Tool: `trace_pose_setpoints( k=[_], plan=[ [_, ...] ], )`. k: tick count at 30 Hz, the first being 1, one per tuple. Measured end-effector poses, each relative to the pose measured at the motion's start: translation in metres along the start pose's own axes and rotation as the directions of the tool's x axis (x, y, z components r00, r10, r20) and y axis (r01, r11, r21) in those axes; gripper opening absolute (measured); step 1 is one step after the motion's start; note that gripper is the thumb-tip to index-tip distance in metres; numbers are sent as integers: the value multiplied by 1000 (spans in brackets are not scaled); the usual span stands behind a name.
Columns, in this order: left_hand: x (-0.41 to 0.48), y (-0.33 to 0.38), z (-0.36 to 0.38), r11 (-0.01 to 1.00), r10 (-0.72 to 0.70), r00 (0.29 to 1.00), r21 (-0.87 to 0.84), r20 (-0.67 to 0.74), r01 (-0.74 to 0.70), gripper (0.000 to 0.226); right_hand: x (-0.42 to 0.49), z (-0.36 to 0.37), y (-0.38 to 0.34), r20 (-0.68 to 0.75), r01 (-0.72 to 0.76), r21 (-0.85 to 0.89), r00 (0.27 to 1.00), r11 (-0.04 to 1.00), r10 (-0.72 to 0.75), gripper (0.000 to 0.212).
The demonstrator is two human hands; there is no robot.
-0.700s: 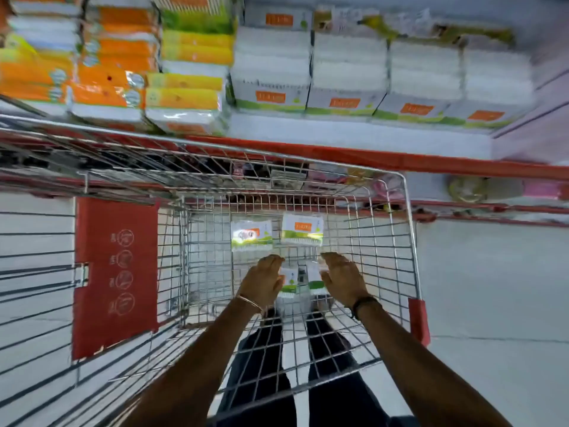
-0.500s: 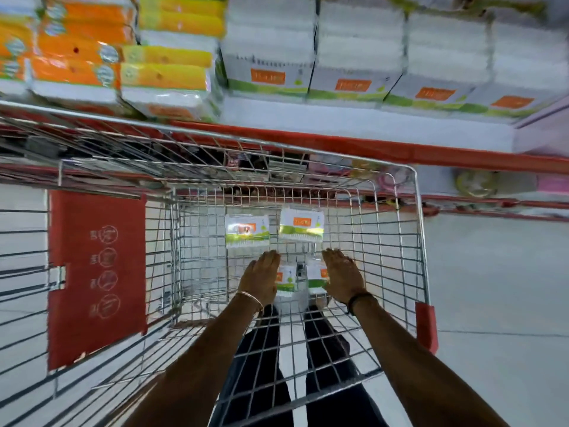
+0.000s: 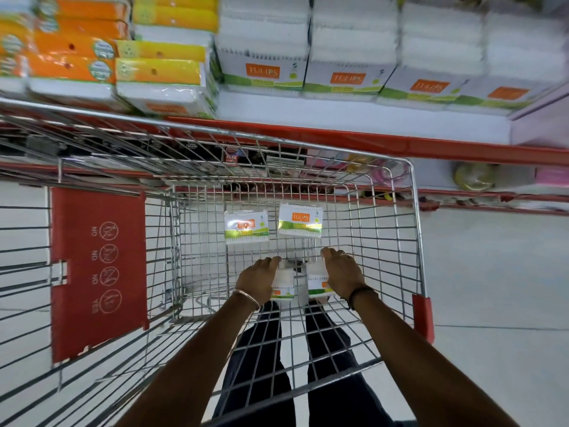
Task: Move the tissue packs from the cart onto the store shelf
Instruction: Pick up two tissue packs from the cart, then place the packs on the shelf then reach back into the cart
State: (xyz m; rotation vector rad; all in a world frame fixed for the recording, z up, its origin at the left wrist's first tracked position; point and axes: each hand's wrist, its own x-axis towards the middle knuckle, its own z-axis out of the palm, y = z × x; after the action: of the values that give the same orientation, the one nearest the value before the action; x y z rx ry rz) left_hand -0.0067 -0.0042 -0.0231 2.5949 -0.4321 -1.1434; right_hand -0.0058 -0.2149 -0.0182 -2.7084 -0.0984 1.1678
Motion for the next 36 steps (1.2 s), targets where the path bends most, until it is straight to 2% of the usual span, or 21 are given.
trace_pose_setpoints(
  k=[4,9,20,29,36],
  plan=[
    [-15,9,-21,1000,-2,999,-2,-39,2,53,-17,-18,-5,4,28,26,1000,999,-29,57],
    [-36,22,-62,998,-41,980,-55,-194,30,54,-43,-58,-14,-157,52,104,987,993,-36,52],
    [-81,49,-170,999,5,894,-26,-448,-19,52,-95,-173,-30,-324,77,204,946,976,-7,59],
    [-106,73,-273,992,115,713,46,-692,-115,55,-121,-276,-48,-572,175,129,817,976,-71,57],
    [-83,75,-307,986,152,625,75,-766,-148,57,-95,-312,-62,-679,163,106,733,981,-48,56]
  ],
)
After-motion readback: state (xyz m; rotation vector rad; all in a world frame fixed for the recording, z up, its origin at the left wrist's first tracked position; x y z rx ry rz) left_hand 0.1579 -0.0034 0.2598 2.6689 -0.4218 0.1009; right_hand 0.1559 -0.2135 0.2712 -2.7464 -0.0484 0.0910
